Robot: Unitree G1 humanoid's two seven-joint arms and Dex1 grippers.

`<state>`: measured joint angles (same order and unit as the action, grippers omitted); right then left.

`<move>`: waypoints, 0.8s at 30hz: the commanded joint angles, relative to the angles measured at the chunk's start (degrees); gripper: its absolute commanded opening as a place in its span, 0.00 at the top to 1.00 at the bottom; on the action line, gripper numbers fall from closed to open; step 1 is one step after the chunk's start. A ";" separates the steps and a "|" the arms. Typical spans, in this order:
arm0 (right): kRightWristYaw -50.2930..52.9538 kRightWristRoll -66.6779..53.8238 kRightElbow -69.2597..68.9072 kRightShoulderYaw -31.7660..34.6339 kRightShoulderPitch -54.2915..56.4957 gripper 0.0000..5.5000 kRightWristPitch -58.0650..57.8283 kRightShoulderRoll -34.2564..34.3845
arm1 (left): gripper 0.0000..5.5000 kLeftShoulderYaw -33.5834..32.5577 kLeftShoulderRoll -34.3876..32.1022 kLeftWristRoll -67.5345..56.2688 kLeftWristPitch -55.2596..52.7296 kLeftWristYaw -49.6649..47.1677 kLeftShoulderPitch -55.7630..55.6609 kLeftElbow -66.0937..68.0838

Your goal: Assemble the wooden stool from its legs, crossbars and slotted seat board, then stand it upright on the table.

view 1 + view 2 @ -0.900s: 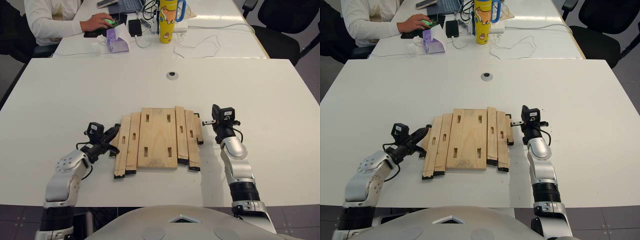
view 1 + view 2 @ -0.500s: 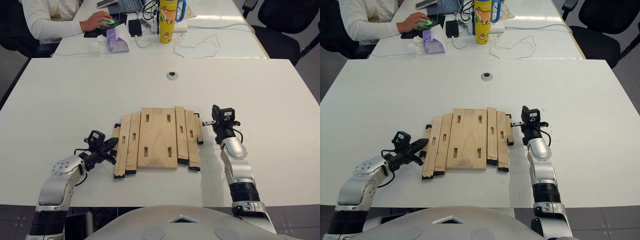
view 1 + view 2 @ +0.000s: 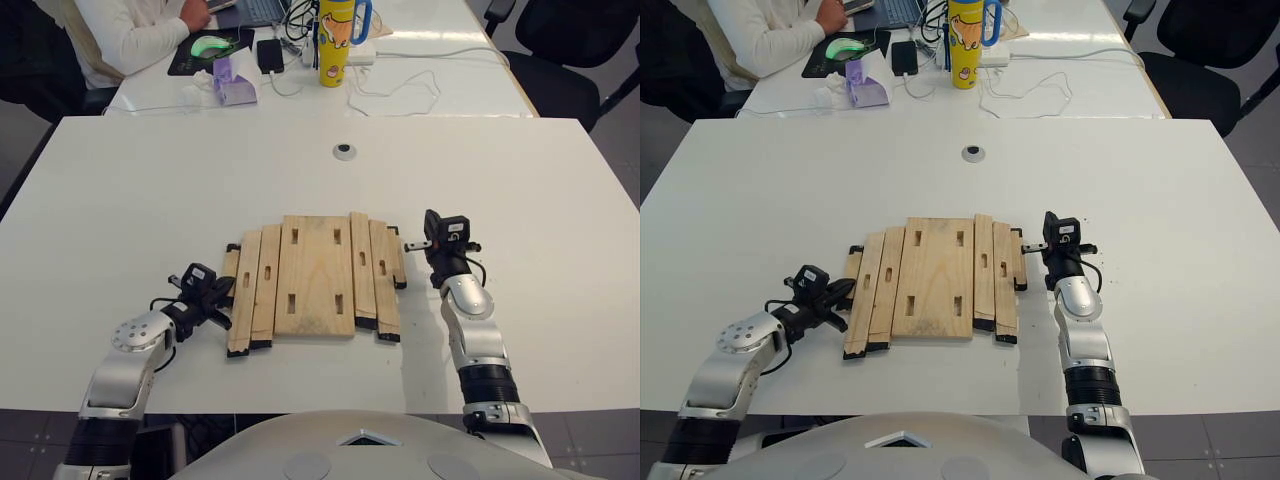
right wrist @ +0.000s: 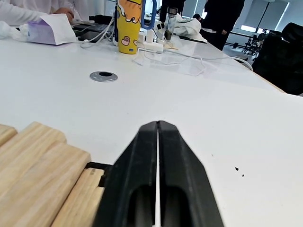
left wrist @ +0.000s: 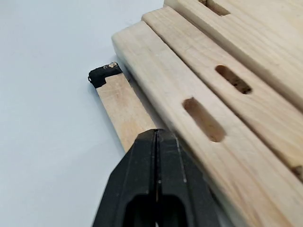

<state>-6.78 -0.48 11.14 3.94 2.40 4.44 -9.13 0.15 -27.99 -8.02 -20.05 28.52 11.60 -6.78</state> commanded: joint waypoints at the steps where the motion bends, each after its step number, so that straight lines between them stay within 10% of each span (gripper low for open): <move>1: 0.45 0.25 -0.35 -0.45 0.41 1.00 -0.26 0.52 | 1.00 -0.44 -0.46 2.83 1.42 -2.04 -3.13 4.21; 8: 0.60 0.28 -0.15 -0.55 0.65 1.00 -0.17 0.63 | 1.00 -4.54 0.72 1.79 3.68 -4.54 -7.40 5.03; 24: 0.54 0.69 -0.64 -0.39 0.10 1.00 0.45 0.00 | 0.59 -8.23 8.60 -7.41 -13.50 -11.27 1.31 -8.03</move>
<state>-6.36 -0.32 11.12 3.59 2.62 4.68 -8.64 -8.95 -19.44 -16.51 -33.01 17.70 12.47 -13.55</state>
